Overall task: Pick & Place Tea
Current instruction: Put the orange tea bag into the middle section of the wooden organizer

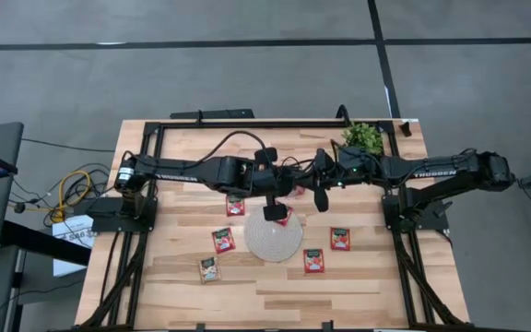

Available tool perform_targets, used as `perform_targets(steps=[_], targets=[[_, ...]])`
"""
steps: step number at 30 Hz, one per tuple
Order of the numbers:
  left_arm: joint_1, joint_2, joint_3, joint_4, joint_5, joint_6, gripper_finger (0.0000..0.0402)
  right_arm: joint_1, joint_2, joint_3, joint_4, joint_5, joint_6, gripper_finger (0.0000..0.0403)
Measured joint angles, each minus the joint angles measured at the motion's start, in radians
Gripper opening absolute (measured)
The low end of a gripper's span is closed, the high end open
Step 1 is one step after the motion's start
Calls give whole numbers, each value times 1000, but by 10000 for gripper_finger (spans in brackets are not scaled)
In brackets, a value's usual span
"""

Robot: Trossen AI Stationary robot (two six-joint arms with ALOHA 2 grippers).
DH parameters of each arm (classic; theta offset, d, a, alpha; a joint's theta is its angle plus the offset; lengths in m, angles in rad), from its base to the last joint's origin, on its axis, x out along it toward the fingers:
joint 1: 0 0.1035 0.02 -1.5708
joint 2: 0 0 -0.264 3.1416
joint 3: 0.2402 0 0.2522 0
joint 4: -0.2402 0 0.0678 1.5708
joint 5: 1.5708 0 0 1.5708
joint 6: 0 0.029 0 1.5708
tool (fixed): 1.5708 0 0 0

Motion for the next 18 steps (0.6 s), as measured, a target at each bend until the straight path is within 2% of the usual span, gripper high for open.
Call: perform_targets(steps=[7,12,15,18], targets=[[0,0,0,-5,-35,0,28,0,0,0,0,12,27,0],[-1,0,0,-20,-57,-1,79,0,0,0,0,34,54,0],[-2,0,0,-57,-125,-2,115,0,0,0,0,49,84,0],[-7,-2,0,-172,-188,-1,144,0,5,0,0,69,123,0]])
